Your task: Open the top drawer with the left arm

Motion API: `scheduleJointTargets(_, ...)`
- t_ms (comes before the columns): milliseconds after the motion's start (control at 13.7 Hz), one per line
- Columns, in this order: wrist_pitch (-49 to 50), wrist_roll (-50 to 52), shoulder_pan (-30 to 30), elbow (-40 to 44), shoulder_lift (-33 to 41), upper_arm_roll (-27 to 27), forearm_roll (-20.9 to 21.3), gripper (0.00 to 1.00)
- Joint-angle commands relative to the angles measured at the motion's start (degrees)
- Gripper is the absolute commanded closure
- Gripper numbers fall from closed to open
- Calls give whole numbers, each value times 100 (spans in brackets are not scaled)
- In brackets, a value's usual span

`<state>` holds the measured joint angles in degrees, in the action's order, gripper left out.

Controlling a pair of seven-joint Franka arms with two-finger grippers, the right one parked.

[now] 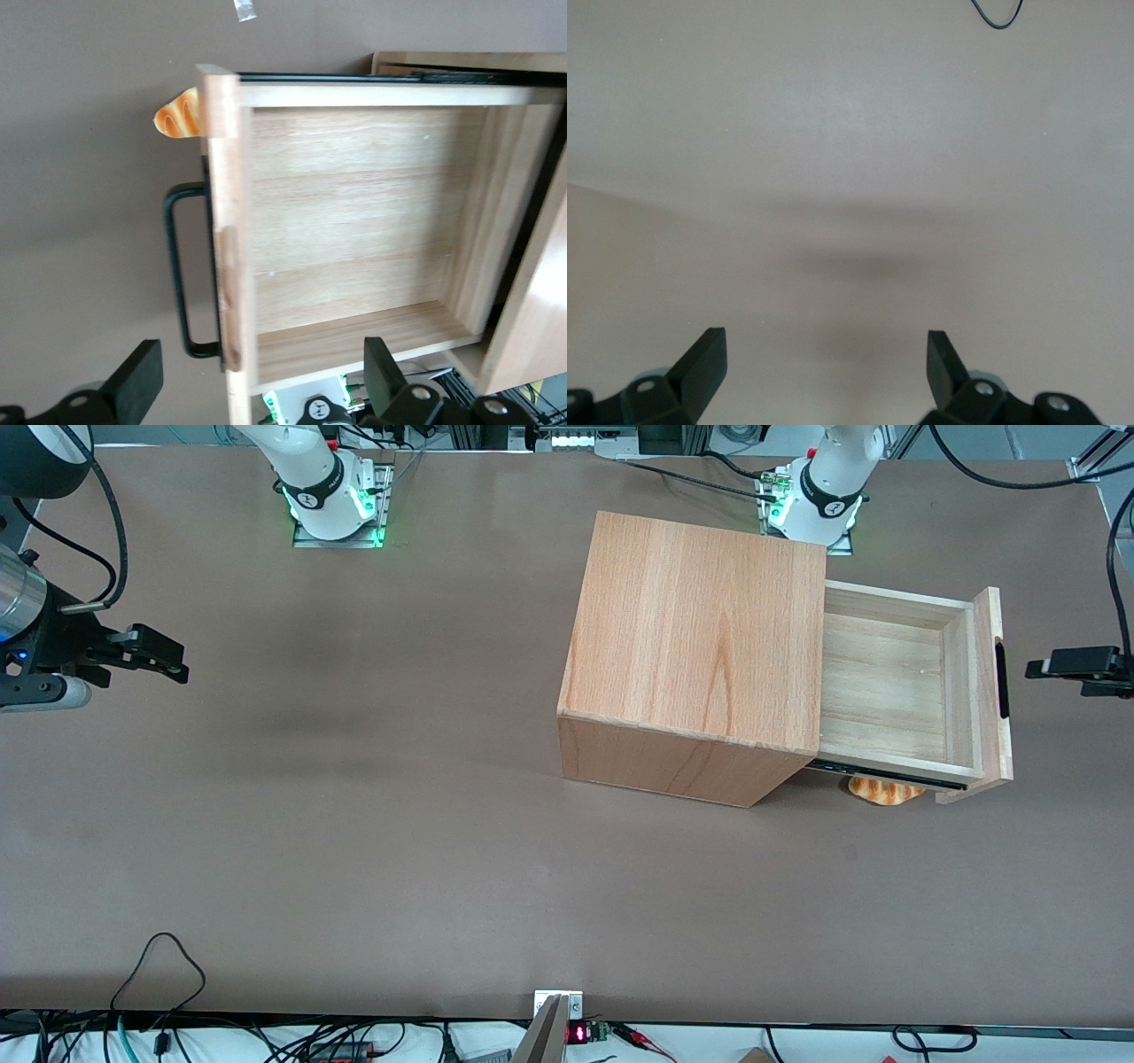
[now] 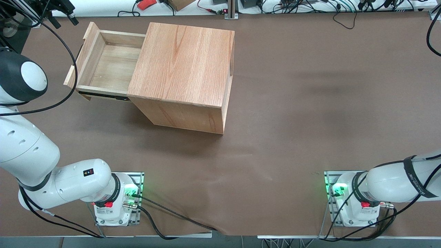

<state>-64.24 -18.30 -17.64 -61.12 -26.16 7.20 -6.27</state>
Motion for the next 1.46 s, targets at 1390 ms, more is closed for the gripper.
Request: scheduleJointTargets(1390,-1697,1698,1773,-2720,2264,-782,469,0)
